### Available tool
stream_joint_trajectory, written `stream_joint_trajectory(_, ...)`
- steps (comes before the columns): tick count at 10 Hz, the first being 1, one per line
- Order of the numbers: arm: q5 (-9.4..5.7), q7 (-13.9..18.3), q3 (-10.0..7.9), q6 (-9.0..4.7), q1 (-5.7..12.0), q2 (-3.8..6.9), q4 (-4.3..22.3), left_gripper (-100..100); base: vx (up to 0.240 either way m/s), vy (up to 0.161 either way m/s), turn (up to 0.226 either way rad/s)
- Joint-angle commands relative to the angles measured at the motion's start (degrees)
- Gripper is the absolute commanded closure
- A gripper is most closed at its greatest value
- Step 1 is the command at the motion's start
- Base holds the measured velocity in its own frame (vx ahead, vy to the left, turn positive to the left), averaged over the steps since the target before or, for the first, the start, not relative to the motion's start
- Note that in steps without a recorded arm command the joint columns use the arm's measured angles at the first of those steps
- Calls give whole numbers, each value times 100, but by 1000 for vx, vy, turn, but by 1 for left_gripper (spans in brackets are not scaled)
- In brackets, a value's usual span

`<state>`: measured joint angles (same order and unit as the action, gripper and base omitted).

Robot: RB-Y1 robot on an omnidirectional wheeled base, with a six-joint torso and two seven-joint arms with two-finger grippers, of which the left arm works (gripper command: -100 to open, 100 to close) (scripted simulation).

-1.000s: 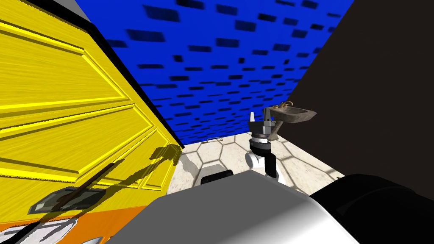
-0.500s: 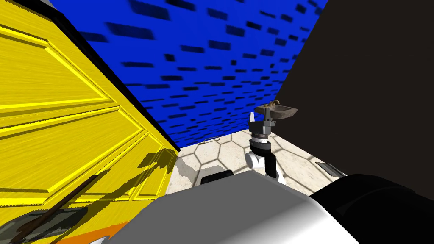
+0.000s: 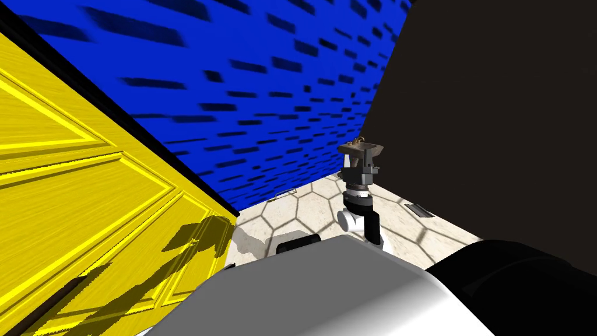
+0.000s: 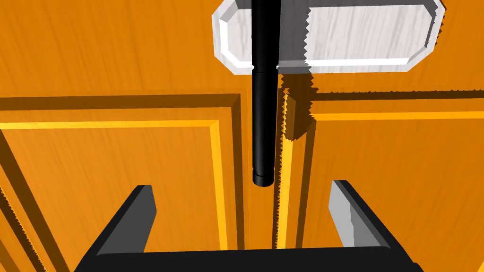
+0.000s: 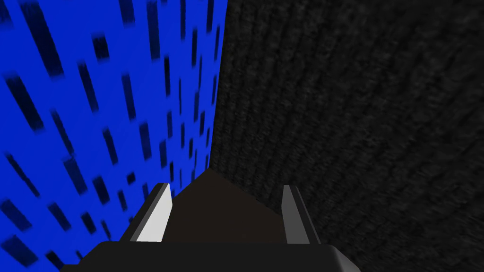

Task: Push the door open

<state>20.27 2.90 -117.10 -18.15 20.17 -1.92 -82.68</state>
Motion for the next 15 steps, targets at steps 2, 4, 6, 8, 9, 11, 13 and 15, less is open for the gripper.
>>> stream_joint_trajectory(2, 14, -9, -123, -26, 53, -18, 85, -100, -21, 30, -165)
stream_joint_trajectory(4, -8, -14, 114, -29, -61, 202, 123, -100, -115, -1, 146)
stream_joint_trajectory(6, -36, -15, 326, -33, -187, 397, 167, -100, -175, 55, 100)
stream_joint_trajectory(8, -64, -14, 373, -41, -289, 458, 226, -100, -156, 150, 112)
stream_joint_trajectory(9, -75, -13, 325, -46, -316, 425, 259, -100, -76, 161, 43)
stream_joint_trajectory(11, -84, -10, 192, -53, -311, 304, 319, -100, 10, 182, -13)
stream_joint_trajectory(13, -78, -7, 99, -59, -223, 168, 380, -100, 154, 223, -120)
stream_joint_trajectory(15, -73, -28, 77, -75, -203, 164, 393, -100, 123, 114, -58)
